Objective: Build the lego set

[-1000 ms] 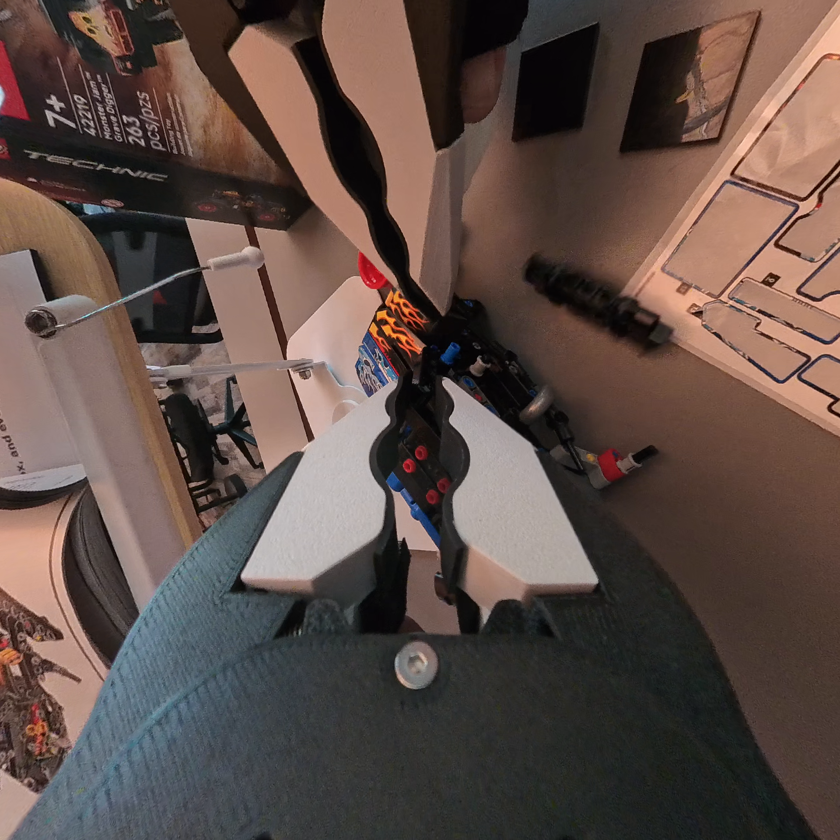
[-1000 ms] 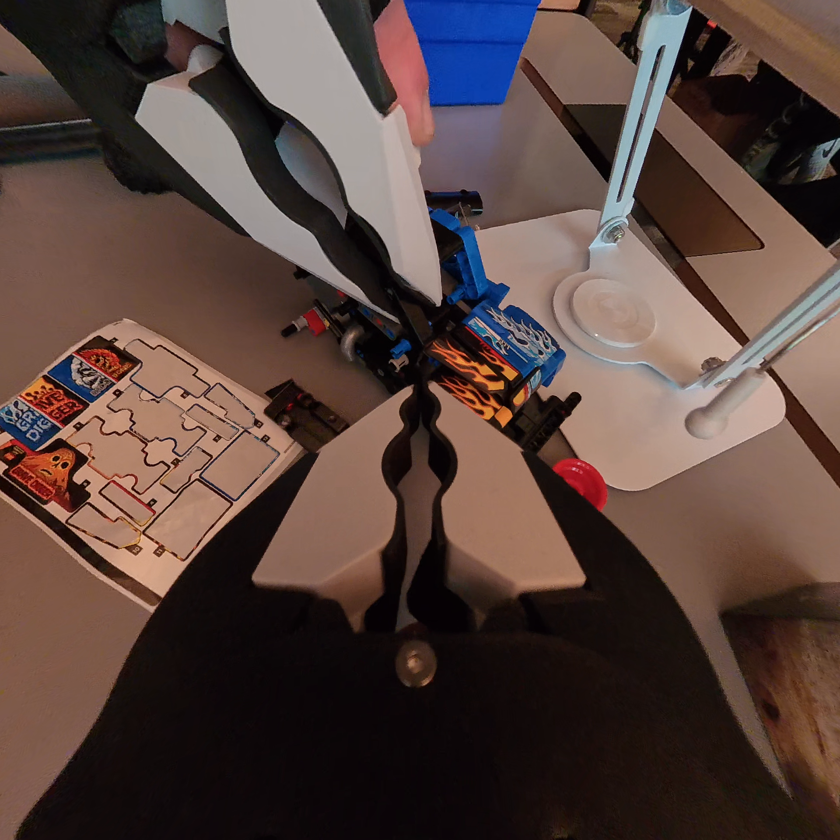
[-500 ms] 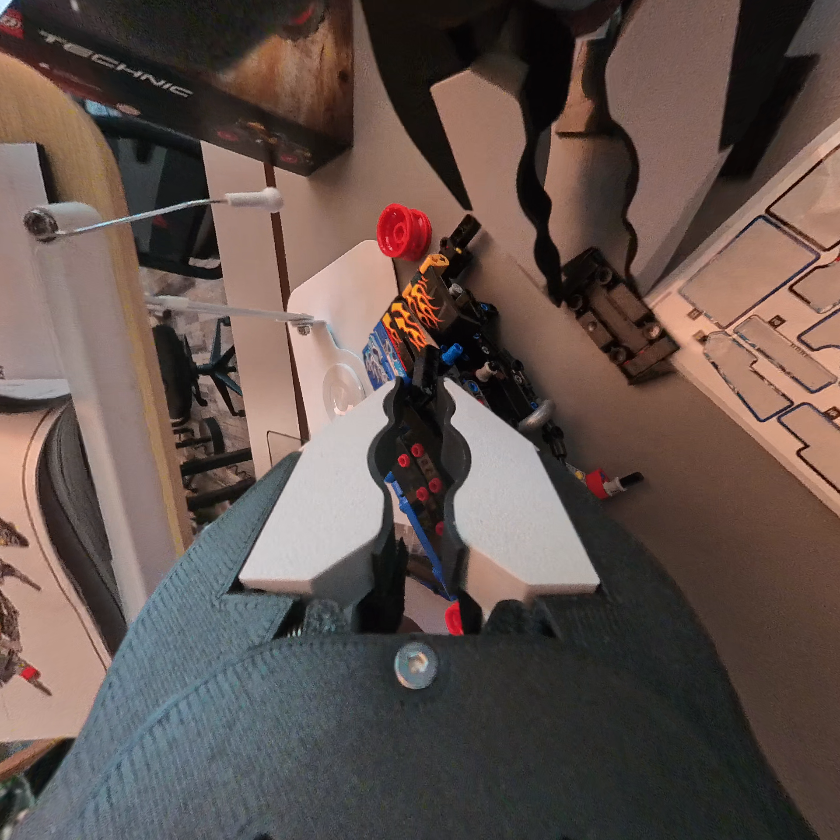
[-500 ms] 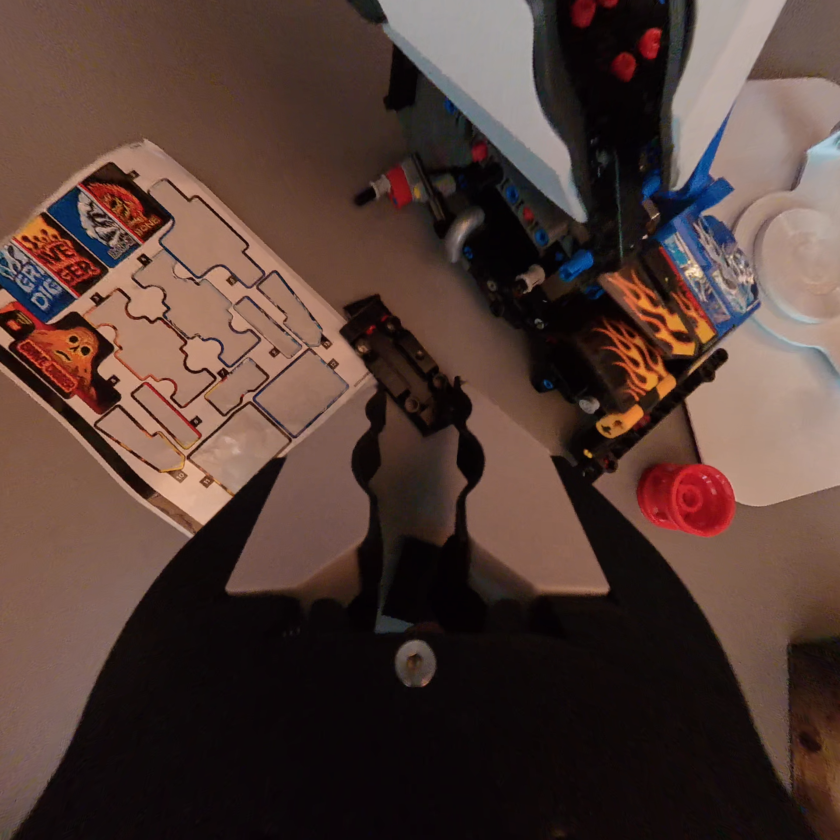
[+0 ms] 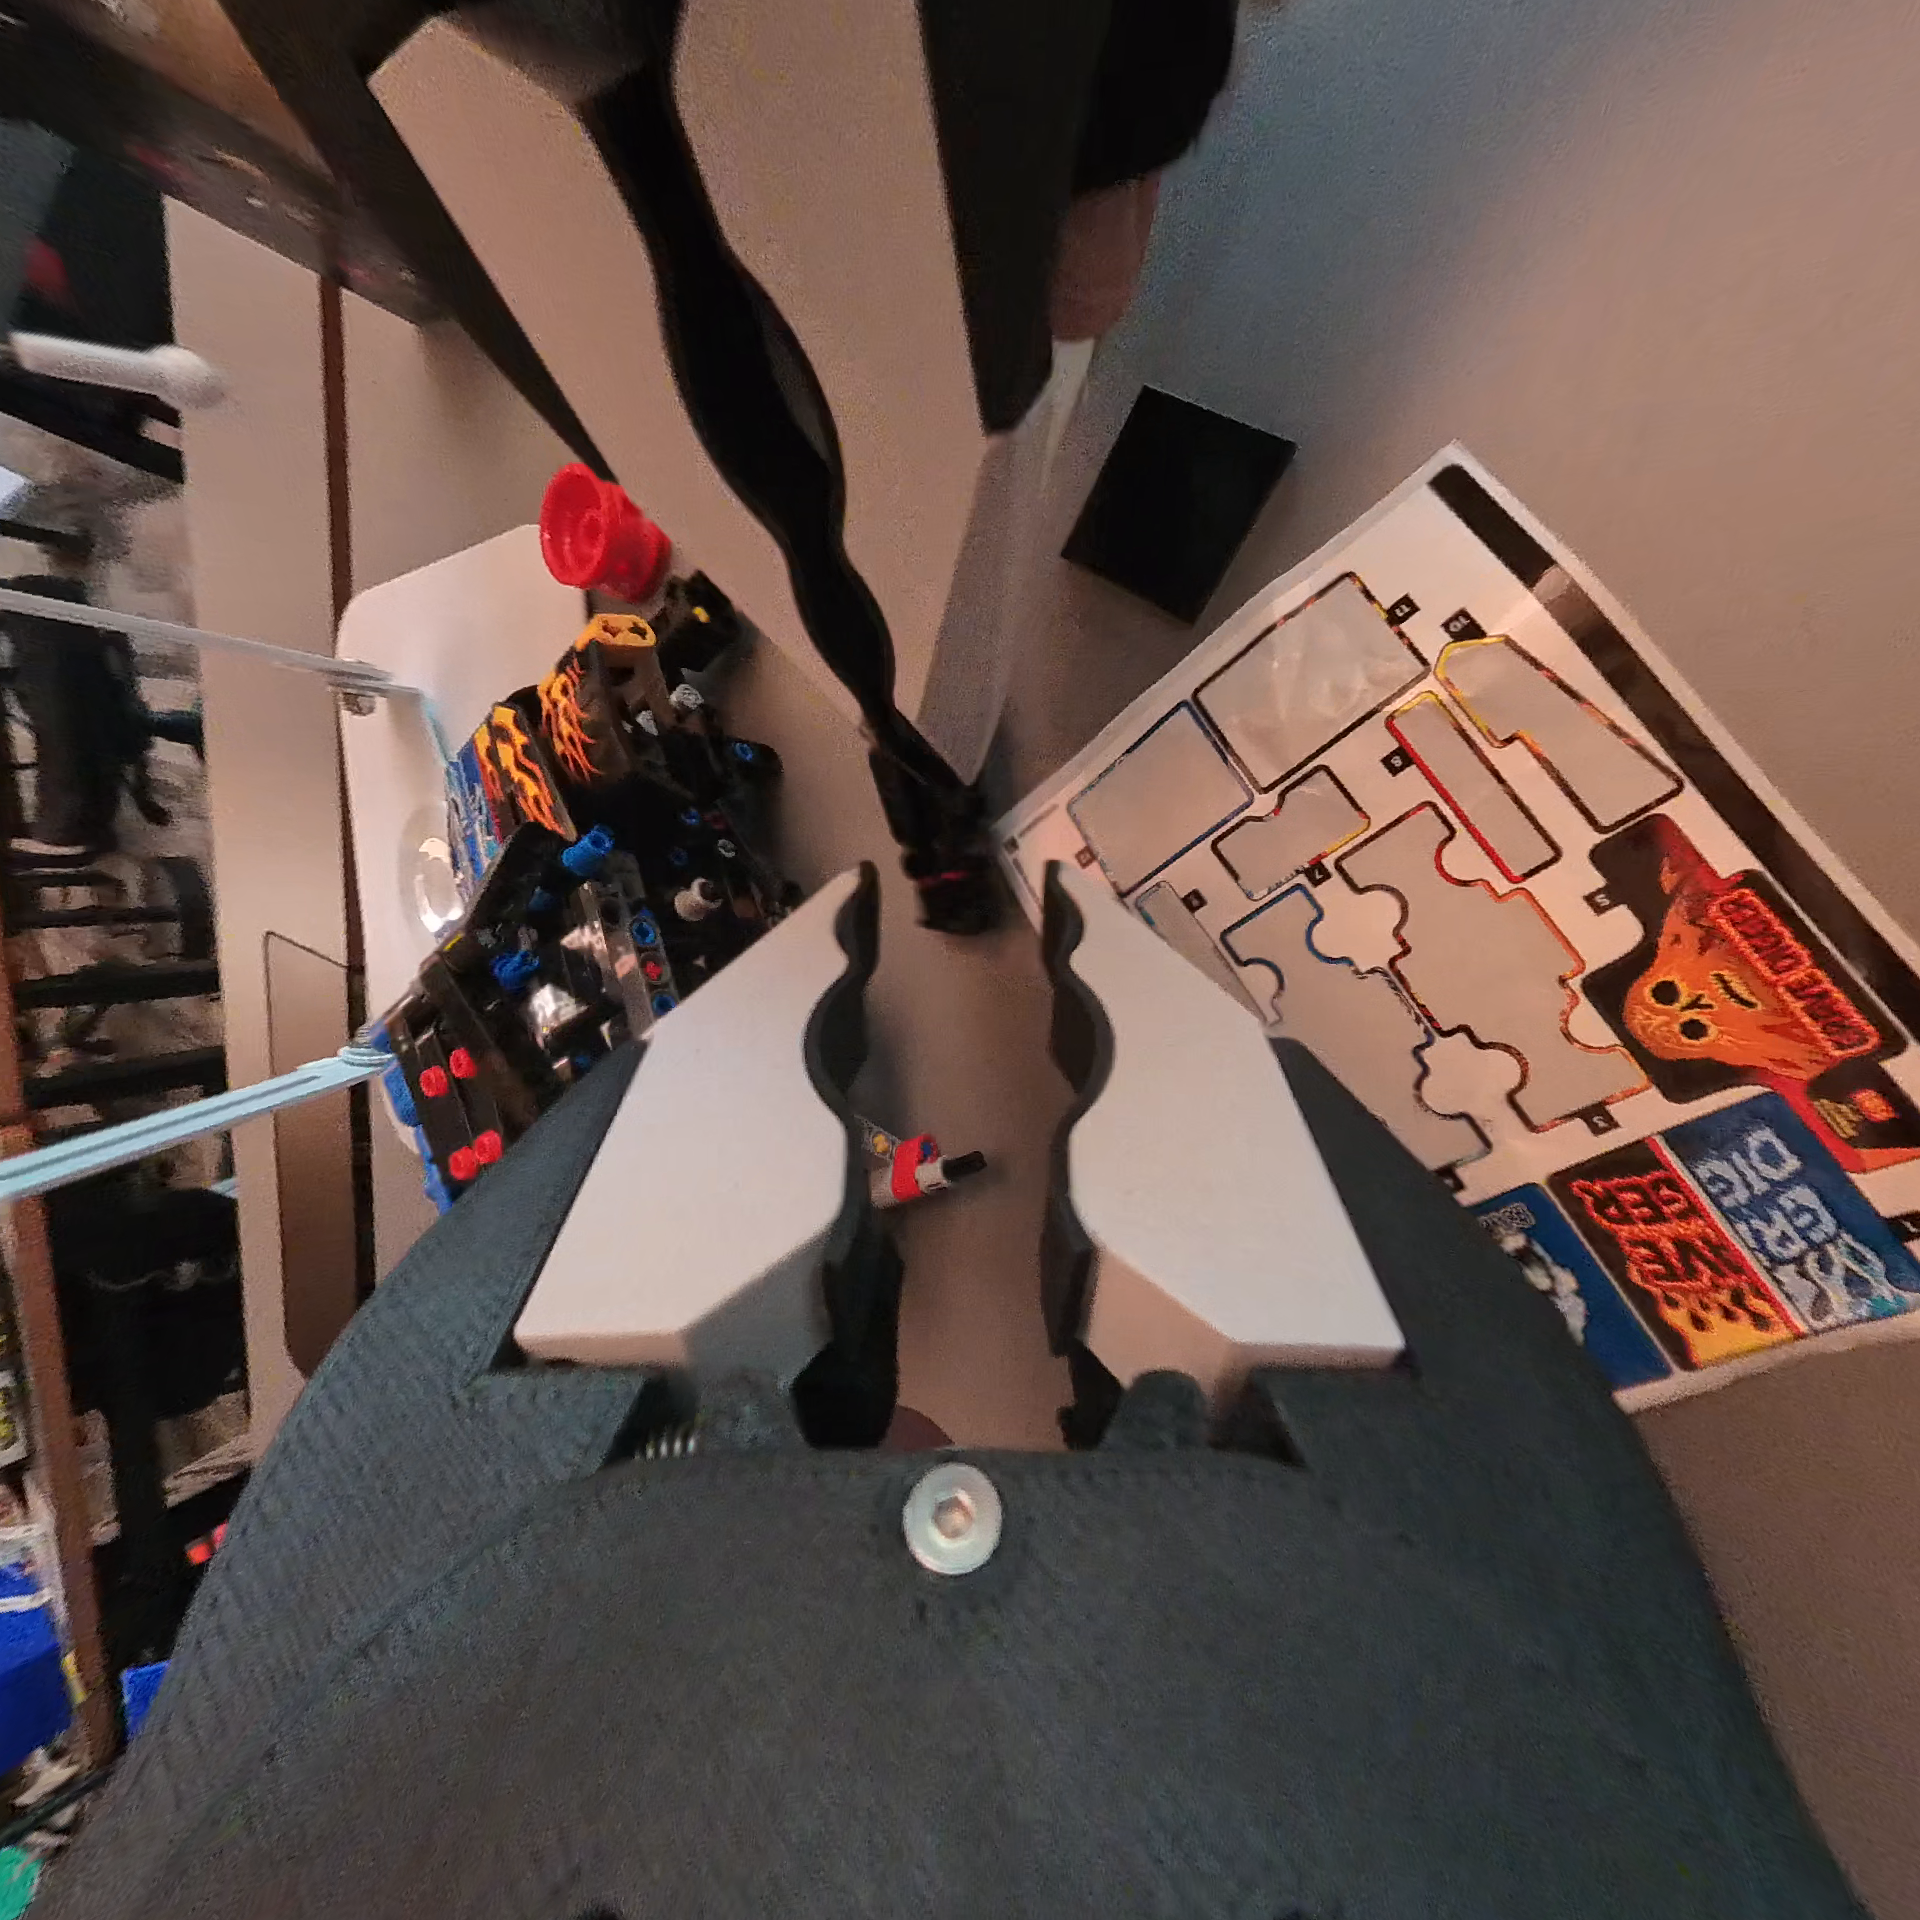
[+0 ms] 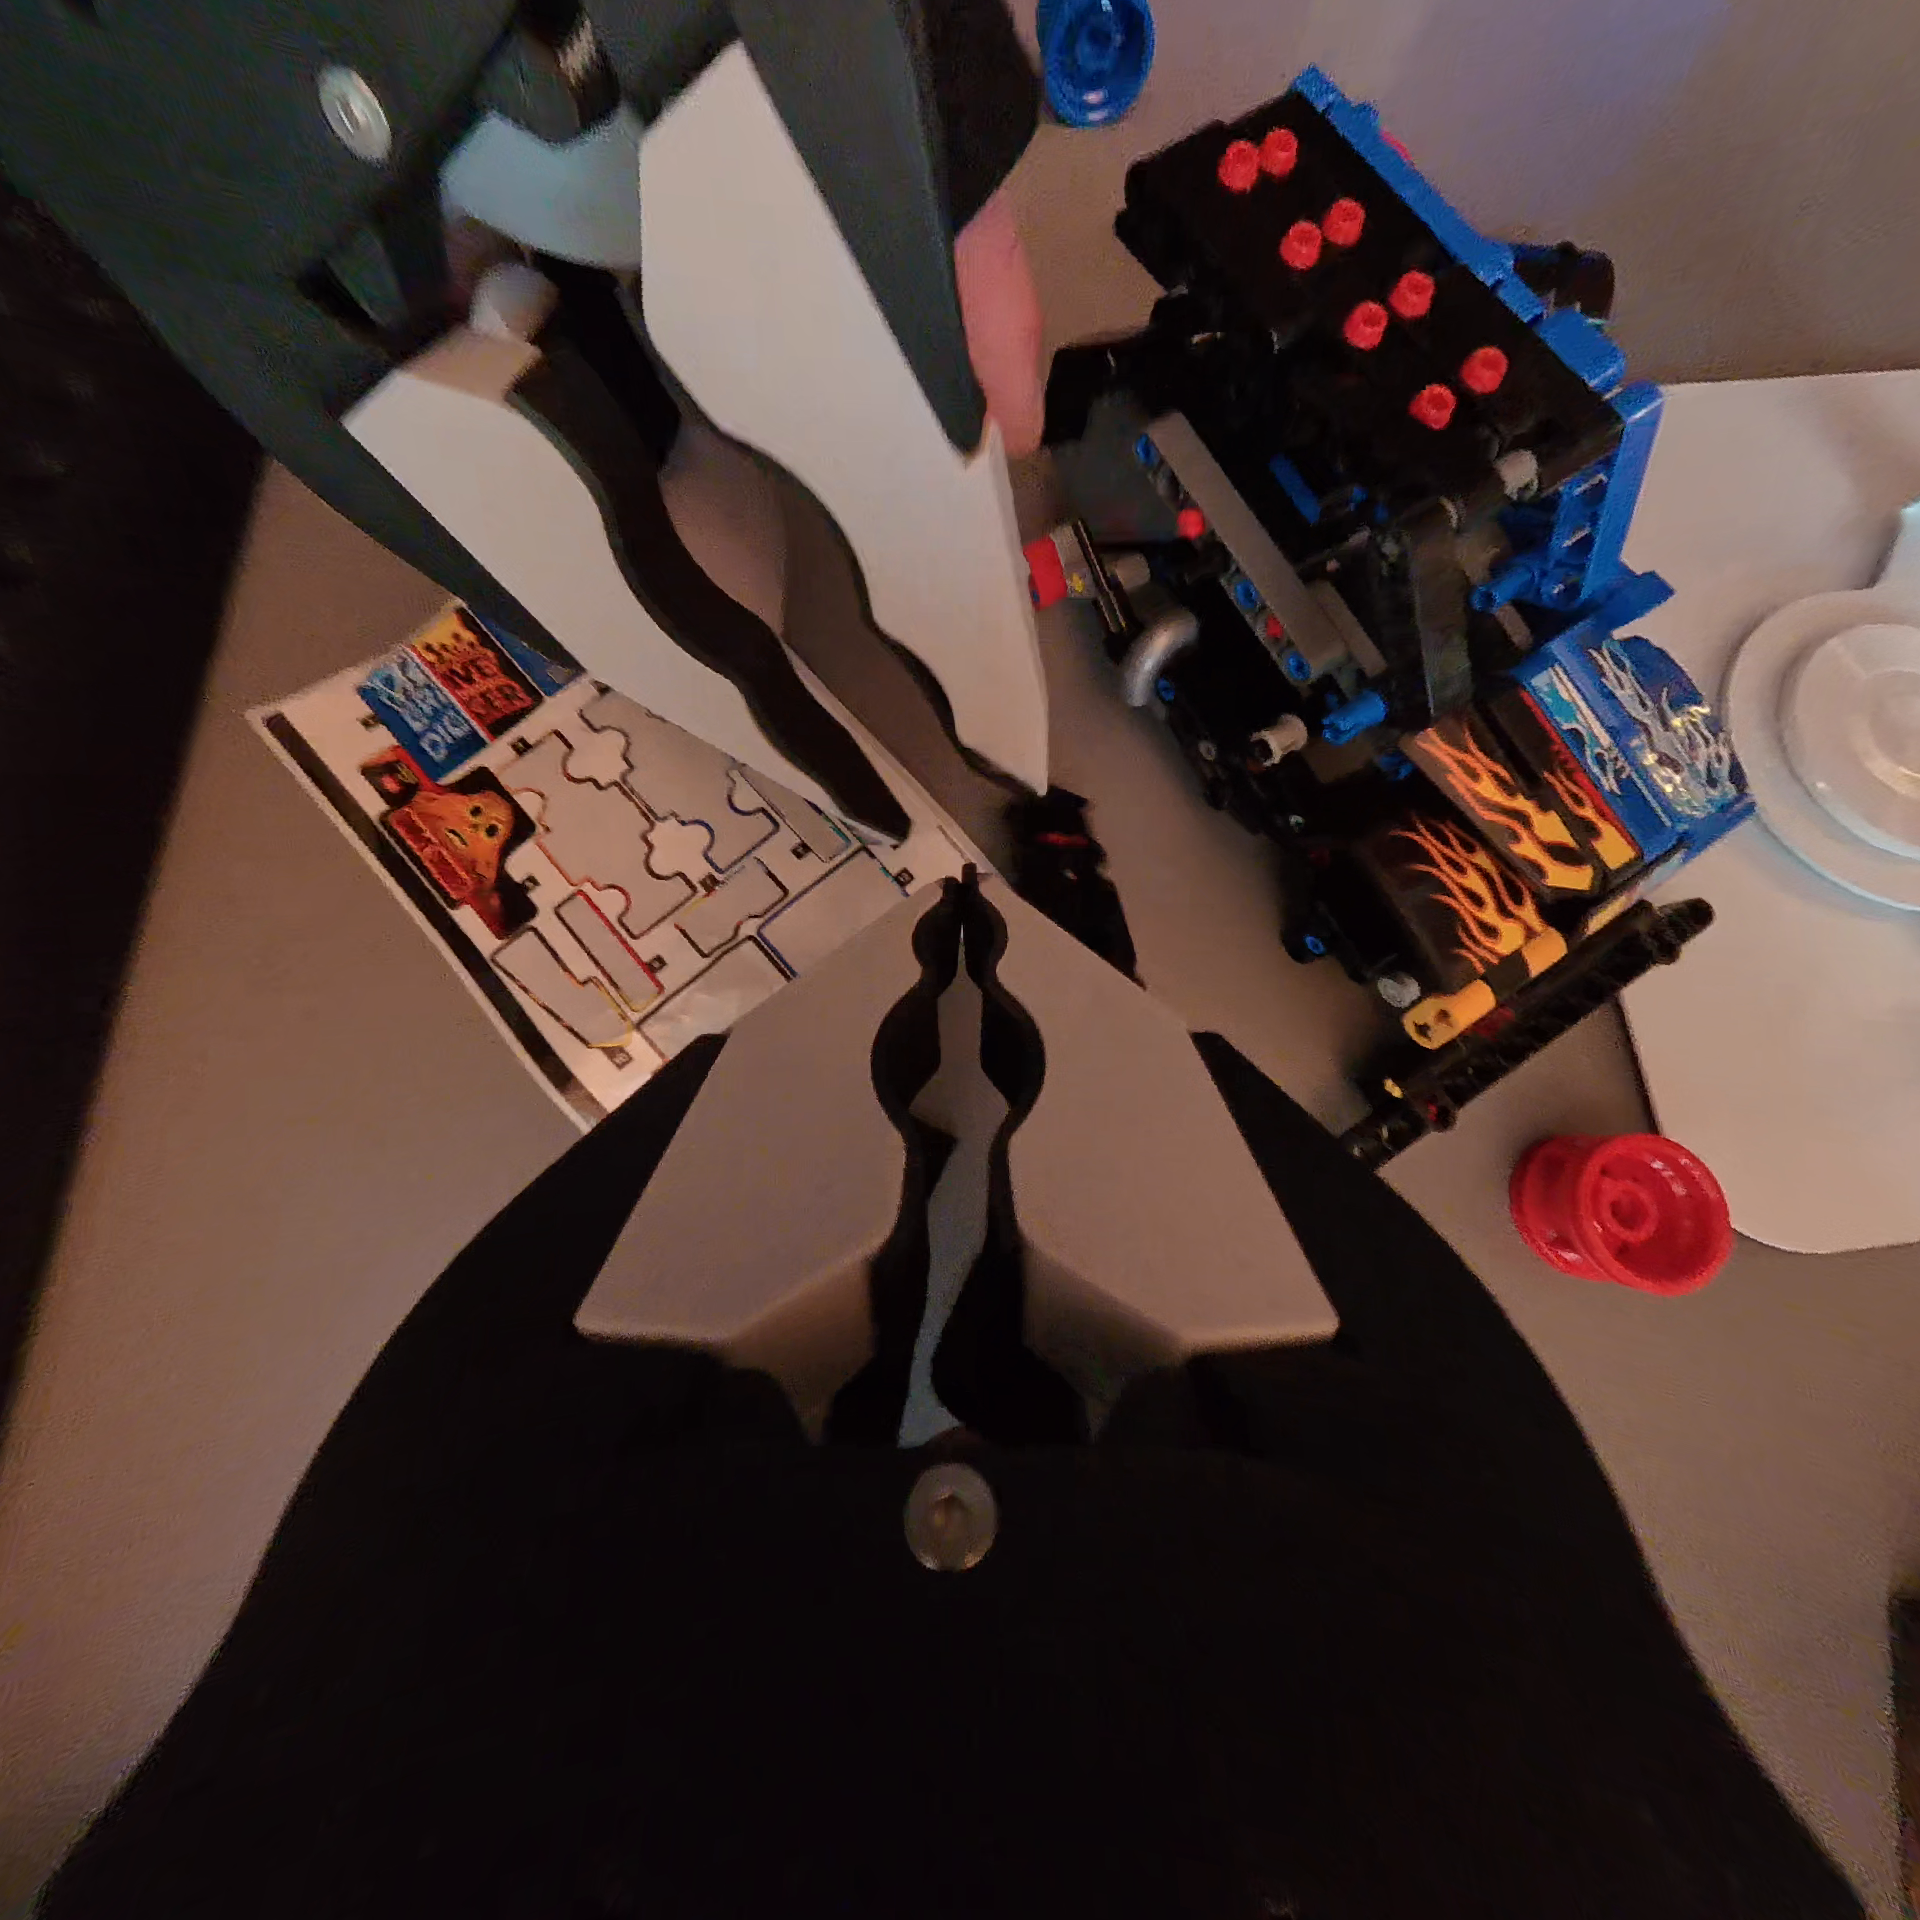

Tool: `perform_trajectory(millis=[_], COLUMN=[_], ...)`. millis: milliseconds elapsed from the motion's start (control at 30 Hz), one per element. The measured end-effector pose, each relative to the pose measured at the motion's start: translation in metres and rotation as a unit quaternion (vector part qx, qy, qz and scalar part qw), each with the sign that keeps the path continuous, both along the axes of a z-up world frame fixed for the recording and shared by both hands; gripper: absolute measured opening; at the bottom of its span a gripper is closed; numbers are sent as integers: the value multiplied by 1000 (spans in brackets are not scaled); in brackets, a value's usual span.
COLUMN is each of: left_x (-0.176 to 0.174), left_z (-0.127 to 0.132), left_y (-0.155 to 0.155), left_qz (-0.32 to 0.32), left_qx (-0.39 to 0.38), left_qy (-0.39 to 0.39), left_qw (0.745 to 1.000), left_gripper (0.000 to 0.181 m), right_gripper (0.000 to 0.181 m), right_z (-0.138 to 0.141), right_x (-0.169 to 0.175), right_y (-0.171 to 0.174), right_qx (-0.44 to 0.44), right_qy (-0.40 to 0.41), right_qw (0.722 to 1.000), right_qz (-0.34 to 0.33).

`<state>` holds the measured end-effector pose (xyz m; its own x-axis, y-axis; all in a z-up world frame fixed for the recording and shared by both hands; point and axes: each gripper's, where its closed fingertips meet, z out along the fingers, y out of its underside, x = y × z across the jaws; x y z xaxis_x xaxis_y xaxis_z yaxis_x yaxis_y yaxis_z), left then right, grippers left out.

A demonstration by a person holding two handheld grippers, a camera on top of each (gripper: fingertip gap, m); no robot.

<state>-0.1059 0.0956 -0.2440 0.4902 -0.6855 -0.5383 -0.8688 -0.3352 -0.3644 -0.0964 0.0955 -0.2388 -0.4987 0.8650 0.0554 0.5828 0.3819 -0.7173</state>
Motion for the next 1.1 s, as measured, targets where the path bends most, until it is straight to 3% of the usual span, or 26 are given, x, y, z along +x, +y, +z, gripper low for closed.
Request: perform_trajectory(millis=[100,267,367,433,500,600,733,833,867,933,1000,1067,1100], left_x=[1,-2,-10,-11,-12,-13,-8,-2,1,-1,-1,1,3], left_z=[-6,-6,-6,-7,-9,-5,2,9,9,12,20,35,46], left_y=[-3,6,12,11,10,11,13,12,11,10,10,9,8], left_qz=[4,37,63,70,77,81,29,-20,-32,-28,5,55,73], left_qx=[-1,13,12,11,10,34,93,146,157,171,171,159,150], left_qy=[-8,-28,-18,-23,-32,-37,3,65,72,72,-2,-146,-237], left_qw=[1000,999,998,997,996,995,995,987,984,982,985,975,957], left_gripper=[11,36,42,39,38,40,47,37,22,9,7,7,7], right_gripper=[0,27,43,41,23,22,22,22,22,24,36,44,44], right_z=[-4,1,-15,-27,-31,-30,-5,9,13,22,40,68,83], right_x=[2,8,6,0,-5,-3,4,12,12,9,4,1,1], right_y=[-1,31,46,46,42,38,11,-6,-10,-11,-5,5,8], right_qx=[5,6,6,-1,-14,-17,-123,-188,-202,-222,-244,-267,-283], right_qy=[-13,-15,-43,-60,-61,-68,-63,-67,-65,-51,-7,59,90], right_qw=[1000,998,993,989,989,990,988,979,977,973,969,960,953], right_qz=[1,-62,-110,-133,-137,-125,-75,-39,-32,-33,-44,-54,-55])
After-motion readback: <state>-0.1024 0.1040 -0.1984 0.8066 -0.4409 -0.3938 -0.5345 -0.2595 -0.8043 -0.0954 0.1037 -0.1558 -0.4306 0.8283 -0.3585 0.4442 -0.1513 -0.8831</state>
